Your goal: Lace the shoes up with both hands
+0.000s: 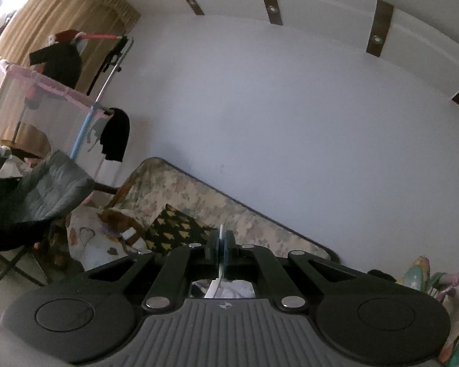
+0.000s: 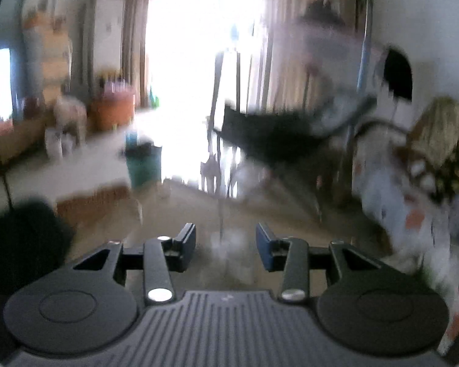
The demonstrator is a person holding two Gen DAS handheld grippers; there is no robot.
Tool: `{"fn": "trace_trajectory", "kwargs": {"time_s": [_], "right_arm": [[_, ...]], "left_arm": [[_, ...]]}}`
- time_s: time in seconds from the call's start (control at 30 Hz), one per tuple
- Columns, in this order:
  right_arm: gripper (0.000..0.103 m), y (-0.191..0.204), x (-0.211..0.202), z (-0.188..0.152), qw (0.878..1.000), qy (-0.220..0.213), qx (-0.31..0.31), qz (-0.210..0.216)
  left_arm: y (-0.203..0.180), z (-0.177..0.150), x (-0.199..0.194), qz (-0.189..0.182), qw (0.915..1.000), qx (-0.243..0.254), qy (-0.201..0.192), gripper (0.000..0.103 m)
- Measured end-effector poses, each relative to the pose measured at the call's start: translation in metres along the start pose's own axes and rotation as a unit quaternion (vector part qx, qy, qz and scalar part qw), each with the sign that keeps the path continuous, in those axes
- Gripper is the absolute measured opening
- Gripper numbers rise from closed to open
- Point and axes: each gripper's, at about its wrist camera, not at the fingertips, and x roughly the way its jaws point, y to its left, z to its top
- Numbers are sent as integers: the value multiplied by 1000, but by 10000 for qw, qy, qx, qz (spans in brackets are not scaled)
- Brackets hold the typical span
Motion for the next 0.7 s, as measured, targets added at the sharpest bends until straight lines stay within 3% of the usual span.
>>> {"fn": "trace_trajectory", "kwargs": {"time_s": [0.2, 0.23, 0.27, 0.3, 0.33, 0.5, 0.7], "right_arm": [[44, 2, -12, 54, 9947, -940, 294, 296], [34, 3, -10, 57, 9945, -957, 242, 335], [27, 5, -6, 58, 9961, -829, 164, 268], [6, 4, 0, 56, 9978, -626, 121, 171], [2, 3, 6, 52, 9991, -405, 106, 83], [2, -20, 25, 17, 9978, 506, 260, -345], [2, -40, 42, -29, 9824, 1739, 20, -685]], "left_arm": [[16, -25, 0, -22, 9996, -237, 154, 2], [20, -28, -1, -25, 9995, -290, 157, 2], [24, -32, -1, -9, 9993, -339, 150, 2], [27, -34, -3, 18, 9992, -370, 134, 2], [30, -37, -6, 56, 9991, -392, 116, 2], [58, -62, -9, 371, 9968, -643, 280, 2], [114, -137, -4, 897, 9842, -1379, 661, 2]]}}
